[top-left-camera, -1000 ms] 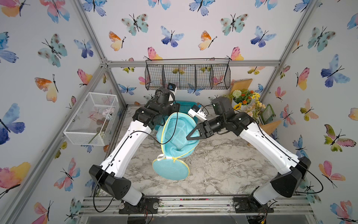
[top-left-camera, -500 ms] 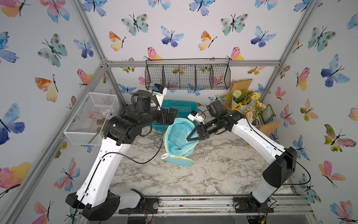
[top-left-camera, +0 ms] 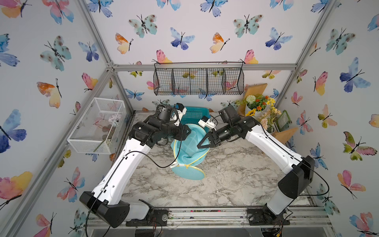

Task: Turn the laundry bag inside out
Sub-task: Turn over the laundry bag.

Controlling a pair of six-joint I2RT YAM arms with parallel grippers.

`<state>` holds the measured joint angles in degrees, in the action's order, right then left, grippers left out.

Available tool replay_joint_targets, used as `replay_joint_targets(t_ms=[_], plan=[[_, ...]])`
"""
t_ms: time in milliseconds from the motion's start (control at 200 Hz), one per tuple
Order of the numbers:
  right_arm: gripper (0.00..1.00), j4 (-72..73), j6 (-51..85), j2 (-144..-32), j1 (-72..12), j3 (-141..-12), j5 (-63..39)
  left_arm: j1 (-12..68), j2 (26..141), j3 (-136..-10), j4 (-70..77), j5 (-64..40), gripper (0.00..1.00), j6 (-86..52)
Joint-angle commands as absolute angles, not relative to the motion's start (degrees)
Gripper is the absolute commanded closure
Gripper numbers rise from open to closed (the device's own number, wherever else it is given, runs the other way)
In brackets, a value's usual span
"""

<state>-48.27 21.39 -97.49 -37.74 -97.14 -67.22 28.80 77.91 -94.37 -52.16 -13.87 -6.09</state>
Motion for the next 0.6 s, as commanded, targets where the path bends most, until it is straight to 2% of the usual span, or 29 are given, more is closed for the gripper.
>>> replay_joint_targets(t_ms=[0,55,95,415,596], plan=[[0.97,-47.79,20.95,-96.80,-37.71,-97.62,-69.78,27.35,76.92,-94.36,-48.73,-16.92,0.76,-5.27],[0.98,-48.28,20.13,-96.28,-37.71,-97.26,-69.70,25.50,76.51,-94.23,-46.49,-18.94,0.90,-5.91],[0.97,-48.66,19.27,-95.95,-37.71,-97.36,-69.62,24.04,76.55,-94.30,-44.72,-21.75,0.93,-6.67],[0.97,-55.25,10.15,-94.17,-40.96,-100.90,-63.05,17.49,80.25,-90.97,-28.42,-41.19,0.90,-17.03],[0.97,-56.51,6.76,-93.17,-41.92,-104.76,-58.76,16.49,84.39,-88.68,-25.42,-46.73,0.90,-21.03]])
